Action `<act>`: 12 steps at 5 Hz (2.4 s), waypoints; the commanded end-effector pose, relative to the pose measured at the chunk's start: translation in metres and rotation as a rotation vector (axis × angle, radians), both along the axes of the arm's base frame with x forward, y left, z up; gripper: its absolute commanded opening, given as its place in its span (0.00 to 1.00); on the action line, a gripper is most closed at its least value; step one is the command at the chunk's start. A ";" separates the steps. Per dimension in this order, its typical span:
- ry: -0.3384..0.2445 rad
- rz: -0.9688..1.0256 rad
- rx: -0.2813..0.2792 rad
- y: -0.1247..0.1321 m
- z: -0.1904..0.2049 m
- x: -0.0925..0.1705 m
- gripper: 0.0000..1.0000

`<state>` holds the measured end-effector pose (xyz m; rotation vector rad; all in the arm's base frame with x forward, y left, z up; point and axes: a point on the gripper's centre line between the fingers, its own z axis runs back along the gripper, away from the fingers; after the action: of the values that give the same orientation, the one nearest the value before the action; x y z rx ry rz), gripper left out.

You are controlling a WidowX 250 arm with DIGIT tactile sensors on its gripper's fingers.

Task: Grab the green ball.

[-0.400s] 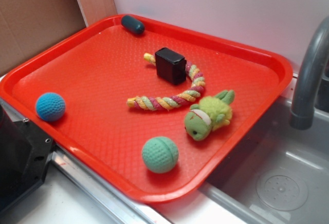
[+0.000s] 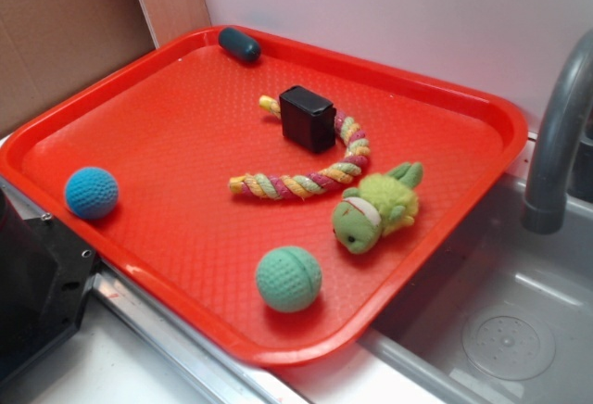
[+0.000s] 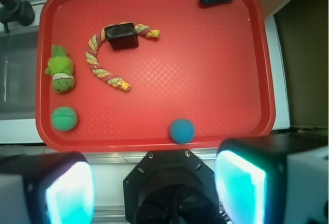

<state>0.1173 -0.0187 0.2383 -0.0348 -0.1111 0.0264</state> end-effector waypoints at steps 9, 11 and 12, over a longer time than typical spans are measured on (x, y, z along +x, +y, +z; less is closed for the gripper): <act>0.056 -1.145 0.050 -0.168 -0.213 0.031 0.67; 0.073 -1.073 0.050 -0.163 -0.217 0.034 0.00; 0.027 -0.997 0.056 -0.150 -0.204 0.037 0.00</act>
<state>0.1583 -0.1704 0.0290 -0.0305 -0.0321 -0.9754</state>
